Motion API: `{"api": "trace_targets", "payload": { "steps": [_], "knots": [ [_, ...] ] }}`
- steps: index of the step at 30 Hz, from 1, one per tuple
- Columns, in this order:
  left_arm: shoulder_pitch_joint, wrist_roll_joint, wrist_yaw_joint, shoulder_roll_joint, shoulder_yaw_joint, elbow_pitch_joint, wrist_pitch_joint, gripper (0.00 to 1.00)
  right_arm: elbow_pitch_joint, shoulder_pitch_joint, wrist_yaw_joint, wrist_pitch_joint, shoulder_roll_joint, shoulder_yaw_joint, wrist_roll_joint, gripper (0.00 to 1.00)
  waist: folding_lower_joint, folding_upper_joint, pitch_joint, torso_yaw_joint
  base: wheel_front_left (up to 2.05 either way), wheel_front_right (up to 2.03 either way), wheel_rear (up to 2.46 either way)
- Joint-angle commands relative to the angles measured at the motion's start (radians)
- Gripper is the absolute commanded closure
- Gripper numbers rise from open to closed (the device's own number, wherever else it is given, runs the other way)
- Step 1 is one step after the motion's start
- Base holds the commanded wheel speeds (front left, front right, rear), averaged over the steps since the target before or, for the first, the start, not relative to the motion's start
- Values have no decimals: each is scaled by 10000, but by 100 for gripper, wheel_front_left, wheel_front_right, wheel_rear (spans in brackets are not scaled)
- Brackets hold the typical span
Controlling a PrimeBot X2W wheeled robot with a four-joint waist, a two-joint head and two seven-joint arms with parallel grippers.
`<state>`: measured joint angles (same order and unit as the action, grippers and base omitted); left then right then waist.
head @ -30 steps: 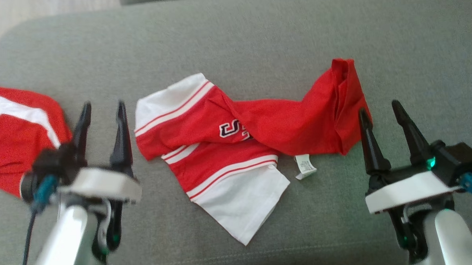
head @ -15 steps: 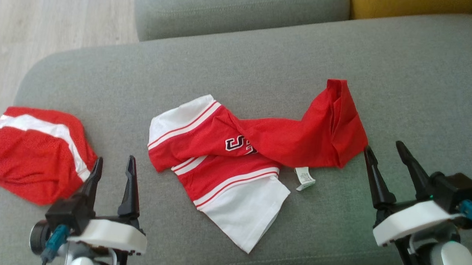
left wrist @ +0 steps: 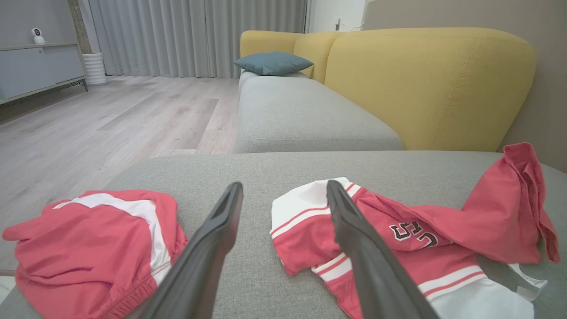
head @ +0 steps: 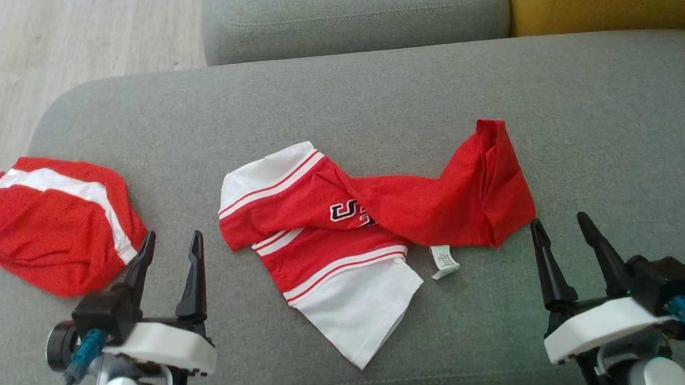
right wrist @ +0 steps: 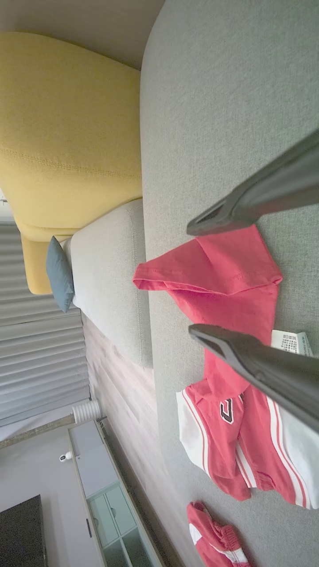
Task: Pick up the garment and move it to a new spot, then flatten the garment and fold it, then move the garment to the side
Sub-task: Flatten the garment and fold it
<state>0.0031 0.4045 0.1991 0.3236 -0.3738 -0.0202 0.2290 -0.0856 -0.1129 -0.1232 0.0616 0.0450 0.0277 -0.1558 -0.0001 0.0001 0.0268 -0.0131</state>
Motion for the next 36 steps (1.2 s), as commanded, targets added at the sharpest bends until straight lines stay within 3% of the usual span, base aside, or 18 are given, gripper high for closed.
{"api": "trace_targets", "payload": {
  "steps": [1, 20, 32, 33, 34, 35, 36],
  "knots": [
    [-451, -124, 50, 280, 394, 386, -1, 0, -422, 238, -75, 4, 53, 202, 8, 0, 1, -1, 7, 1, 0, 0, 0],
    [-897, -188, 11, 281, 278, 355, 89, 0, -19, 536, -75, 119, 53, 204, 255, 0, 1, -1, 569, 170, 0, 0, 0],
    [-2327, -621, -327, -172, -255, 268, 221, 0, 2859, 2591, -75, 79, 258, 233, 1216, 0, 1, -1, 2101, 872, 0, 0, 0],
    [-2386, -638, -347, -203, -268, 222, 233, 0, 3044, 2700, -75, 68, 255, 150, 1306, 5, 1, -1, 2136, 887, 0, 0, 0],
    [-2438, -652, -369, -228, -279, 184, 245, 0, 3201, 2794, -75, 57, 261, 81, 1416, 56, 1, -1, 2171, 900, 0, 0, 0],
    [-2486, -670, -389, -246, -284, 147, 255, 0, 3332, 2875, -75, 39, 258, 8, 1470, 100, 1, -1, 2197, 906, 0, 0, 0],
    [-2524, -684, -407, -260, -286, 113, 264, 0, 3433, 2942, -75, 18, 255, -70, 1504, 100, 1, -1, 2214, 907, 0, 0, 0]
  ]
}}
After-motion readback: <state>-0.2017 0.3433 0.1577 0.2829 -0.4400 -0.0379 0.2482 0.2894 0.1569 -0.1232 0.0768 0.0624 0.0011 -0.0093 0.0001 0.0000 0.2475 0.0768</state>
